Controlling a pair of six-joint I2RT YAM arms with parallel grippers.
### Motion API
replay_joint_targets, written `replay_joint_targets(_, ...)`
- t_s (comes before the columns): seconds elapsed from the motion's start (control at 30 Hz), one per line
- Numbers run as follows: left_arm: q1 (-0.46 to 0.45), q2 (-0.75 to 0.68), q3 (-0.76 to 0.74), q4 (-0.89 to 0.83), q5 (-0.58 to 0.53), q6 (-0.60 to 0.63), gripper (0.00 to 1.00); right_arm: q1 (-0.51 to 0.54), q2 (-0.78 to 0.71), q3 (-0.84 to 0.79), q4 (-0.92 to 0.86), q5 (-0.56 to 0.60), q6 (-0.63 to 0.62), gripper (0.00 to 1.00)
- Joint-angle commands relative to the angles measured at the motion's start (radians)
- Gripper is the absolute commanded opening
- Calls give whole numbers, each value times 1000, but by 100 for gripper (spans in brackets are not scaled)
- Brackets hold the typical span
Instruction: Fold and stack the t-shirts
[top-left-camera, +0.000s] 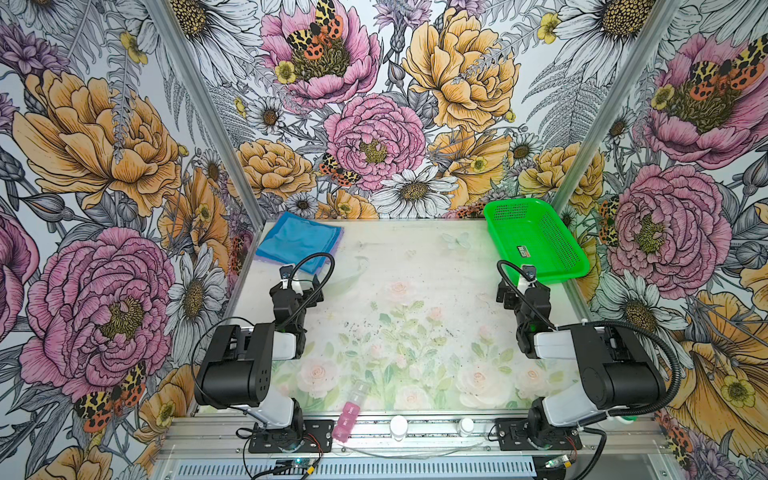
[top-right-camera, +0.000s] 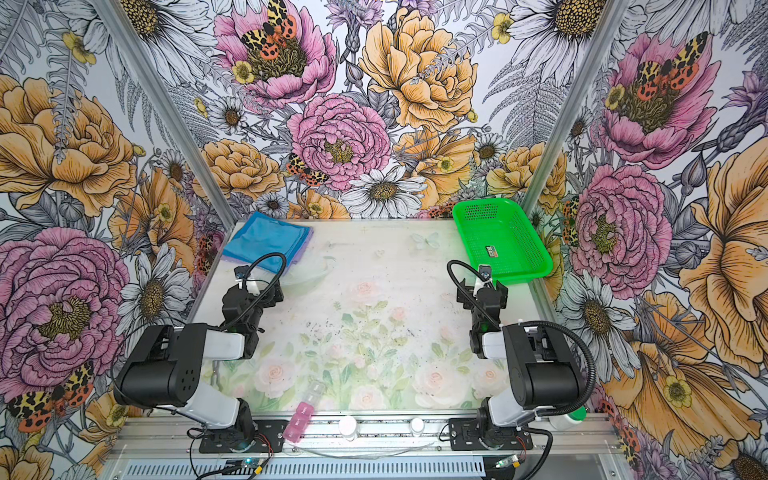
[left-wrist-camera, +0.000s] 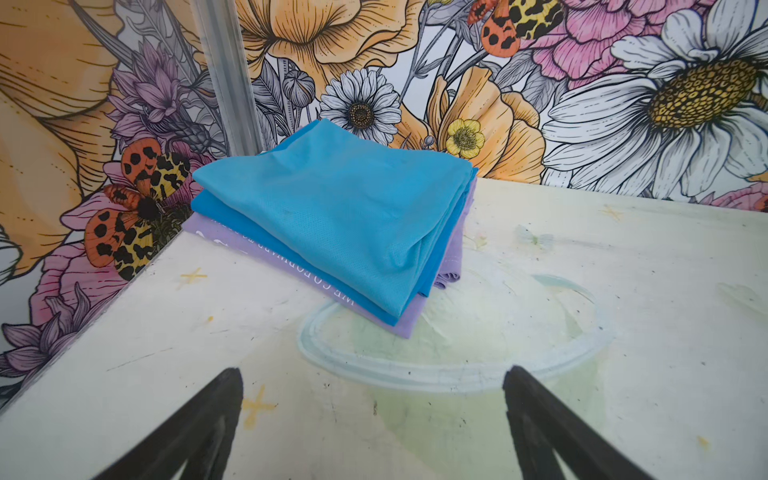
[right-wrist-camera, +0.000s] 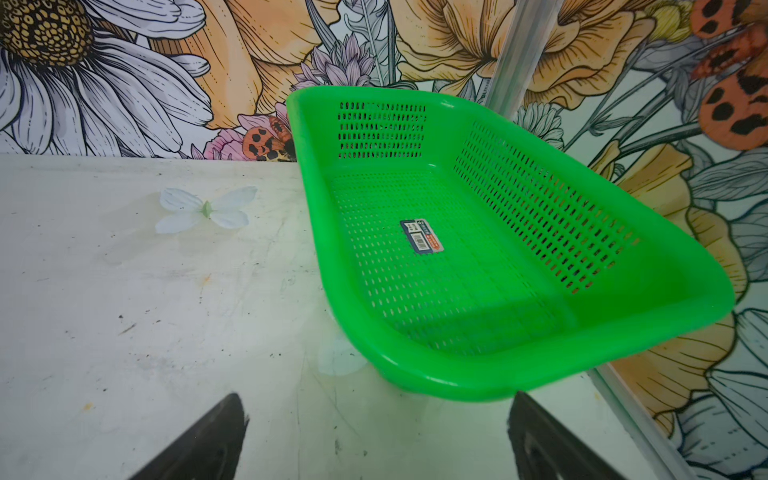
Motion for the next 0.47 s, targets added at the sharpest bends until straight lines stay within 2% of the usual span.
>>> replay_joint_targets(0.0,-12,-3,17,9,20,25,99,-8,-1,33,-10,-44,50,99)
replay_joint_targets(0.17,-12,-3,17,6,20,25,99,-6,0,7,45,59,85,99)
replay_joint_targets(0.43,-1,-3,17,9,35,19,99,-5,1,2,57,78,88,99)
